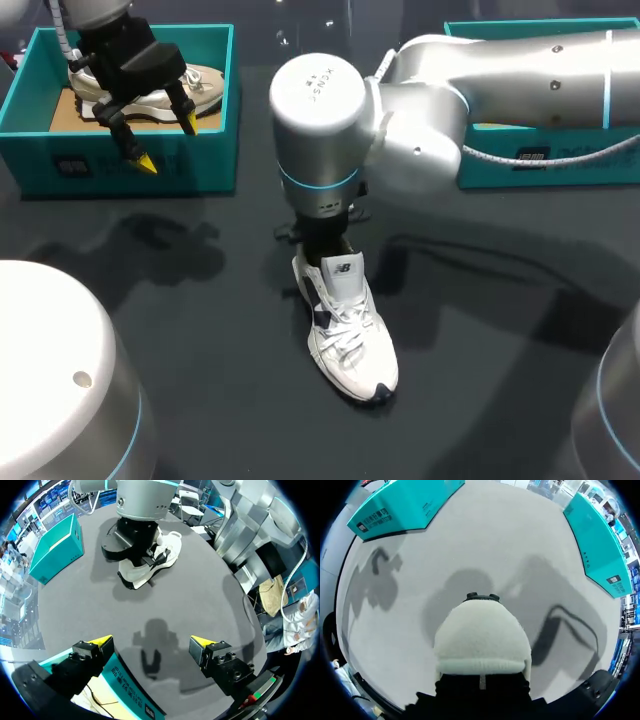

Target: Take the shoe out of the shoebox, open the shoe tongue, remove and reinsert the insole, then place the shoe into the shoebox

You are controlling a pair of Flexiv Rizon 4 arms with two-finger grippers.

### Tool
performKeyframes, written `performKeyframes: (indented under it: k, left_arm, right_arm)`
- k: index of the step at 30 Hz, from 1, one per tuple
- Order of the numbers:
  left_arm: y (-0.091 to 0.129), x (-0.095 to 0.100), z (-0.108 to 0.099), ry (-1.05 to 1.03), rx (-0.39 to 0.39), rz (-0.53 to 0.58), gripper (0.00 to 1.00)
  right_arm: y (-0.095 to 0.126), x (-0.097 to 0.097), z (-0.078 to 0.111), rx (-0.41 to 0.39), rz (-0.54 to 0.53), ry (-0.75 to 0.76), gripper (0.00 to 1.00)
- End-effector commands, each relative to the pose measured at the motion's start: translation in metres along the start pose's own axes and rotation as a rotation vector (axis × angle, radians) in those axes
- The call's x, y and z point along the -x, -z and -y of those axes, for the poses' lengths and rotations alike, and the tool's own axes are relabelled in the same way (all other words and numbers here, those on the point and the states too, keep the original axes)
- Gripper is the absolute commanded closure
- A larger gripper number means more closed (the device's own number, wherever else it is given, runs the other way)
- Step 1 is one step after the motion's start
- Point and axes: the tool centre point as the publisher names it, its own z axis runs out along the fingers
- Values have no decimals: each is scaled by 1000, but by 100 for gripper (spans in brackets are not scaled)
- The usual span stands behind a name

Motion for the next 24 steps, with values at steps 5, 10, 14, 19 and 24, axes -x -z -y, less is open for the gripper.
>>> performKeyframes:
  k: [5,10,14,19,24]
  left_arm:
    - [0,0,0,-1,2,-1,0]
    - [0,0,0,-1,2,-1,0]
    - [0,0,0,-1,2,-1,0]
    - [0,0,0,-1,2,-1,0]
    - [0,0,0,-1,2,-1,0]
  right_arm:
    - [-18,-3,18,-72,-11,4,100]
    - [-6,7,32,-97,14,-20,100]
    - [16,9,29,-111,31,2,100]
    - [34,8,23,-167,8,63,100]
    - [43,7,24,-226,0,107,100]
